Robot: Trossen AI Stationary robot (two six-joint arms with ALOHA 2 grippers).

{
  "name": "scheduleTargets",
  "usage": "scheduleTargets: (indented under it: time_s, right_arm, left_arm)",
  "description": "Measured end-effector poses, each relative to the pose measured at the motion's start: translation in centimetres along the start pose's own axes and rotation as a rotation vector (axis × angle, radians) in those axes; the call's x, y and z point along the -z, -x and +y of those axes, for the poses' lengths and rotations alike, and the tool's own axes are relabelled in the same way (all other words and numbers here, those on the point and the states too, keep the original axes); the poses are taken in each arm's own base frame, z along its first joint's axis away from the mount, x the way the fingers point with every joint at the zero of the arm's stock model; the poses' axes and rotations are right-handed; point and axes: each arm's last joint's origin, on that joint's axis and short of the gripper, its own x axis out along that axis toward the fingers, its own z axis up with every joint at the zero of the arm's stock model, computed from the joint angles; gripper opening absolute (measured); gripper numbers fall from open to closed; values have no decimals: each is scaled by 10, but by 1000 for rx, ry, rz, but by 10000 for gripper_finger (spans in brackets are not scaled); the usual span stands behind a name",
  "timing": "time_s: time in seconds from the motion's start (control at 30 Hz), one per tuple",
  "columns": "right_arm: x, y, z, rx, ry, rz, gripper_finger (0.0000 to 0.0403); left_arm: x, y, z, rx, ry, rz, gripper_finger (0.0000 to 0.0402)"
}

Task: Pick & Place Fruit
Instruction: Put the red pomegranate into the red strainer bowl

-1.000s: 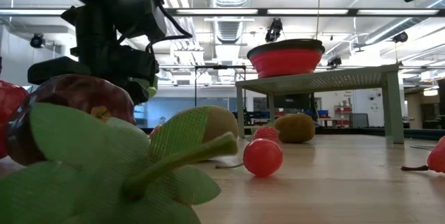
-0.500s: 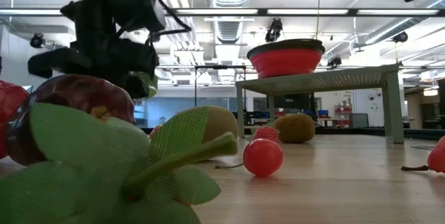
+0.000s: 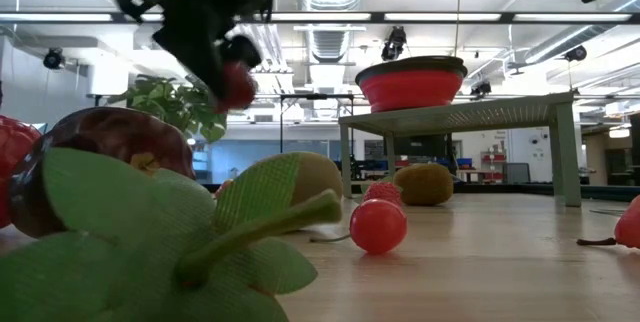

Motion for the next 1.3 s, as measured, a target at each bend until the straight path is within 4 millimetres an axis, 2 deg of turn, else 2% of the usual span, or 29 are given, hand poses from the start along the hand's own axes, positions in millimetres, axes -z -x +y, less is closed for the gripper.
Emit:
scheduleTargets:
  time_s: [0.23, 0.47, 0.73, 0.97, 1.13, 1.3]
  right_arm:
    - [0, 0, 0, 0, 0, 0, 8]
    - [0, 0, 0, 0, 0, 0, 8]
    - [0, 0, 0, 0, 0, 0, 8]
    - [0, 0, 0, 0, 0, 0, 8]
    - [0, 0, 0, 0, 0, 0, 8]
    - [0, 0, 0, 0, 0, 0, 8]
  left_arm:
    - [-25, 18, 7, -78, -94, -102, 205]
    - [-56, 39, 27, -176, -183, -331, 205]
    - [-88, 75, 60, -369, -296, -592, 204]
    - [-113, 104, 100, -569, -341, -794, 204]
    - [-128, 107, 133, -586, -328, -829, 204]
    - [-139, 90, 168, -598, -287, -749, 204]
